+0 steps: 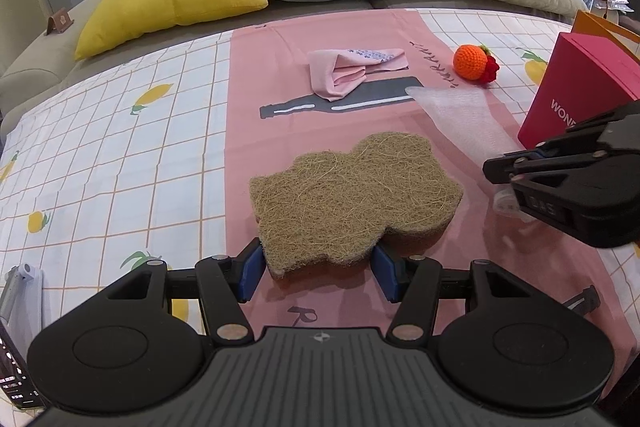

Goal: Organize soft objects
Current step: 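Grasp the brown coir sponge with the left tool while the right tool grasps the clear bag, then carry the sponge and clear bag over the orange-rimmed box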

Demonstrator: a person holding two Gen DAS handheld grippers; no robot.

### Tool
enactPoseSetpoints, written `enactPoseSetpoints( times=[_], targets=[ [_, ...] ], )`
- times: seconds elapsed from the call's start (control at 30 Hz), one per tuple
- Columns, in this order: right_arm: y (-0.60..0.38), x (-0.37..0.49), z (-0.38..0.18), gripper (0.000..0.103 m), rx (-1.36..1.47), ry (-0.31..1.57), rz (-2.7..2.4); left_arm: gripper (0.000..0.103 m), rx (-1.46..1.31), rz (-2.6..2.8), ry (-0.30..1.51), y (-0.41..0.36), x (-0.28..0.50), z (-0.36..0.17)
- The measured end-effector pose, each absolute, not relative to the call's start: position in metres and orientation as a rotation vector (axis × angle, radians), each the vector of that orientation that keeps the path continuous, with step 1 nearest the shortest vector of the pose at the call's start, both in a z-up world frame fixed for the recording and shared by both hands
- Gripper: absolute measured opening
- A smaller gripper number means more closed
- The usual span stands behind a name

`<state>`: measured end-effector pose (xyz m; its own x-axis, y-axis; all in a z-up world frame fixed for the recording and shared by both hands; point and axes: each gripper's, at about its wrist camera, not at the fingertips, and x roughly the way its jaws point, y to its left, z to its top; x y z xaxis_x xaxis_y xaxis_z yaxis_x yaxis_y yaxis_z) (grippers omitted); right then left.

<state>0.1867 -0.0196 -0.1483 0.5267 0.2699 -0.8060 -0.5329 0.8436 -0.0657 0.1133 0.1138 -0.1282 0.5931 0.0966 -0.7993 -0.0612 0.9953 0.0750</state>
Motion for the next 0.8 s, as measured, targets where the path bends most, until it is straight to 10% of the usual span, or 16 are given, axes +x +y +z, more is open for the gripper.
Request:
enactPoseSetpoints(
  times=[0.8],
  targets=[
    [-0.081, 0.122, -0.051, 0.000, -0.128, 0.768, 0.578, 0.065, -0.021, 0.083, 0.858, 0.090, 0.079, -0.074]
  ],
)
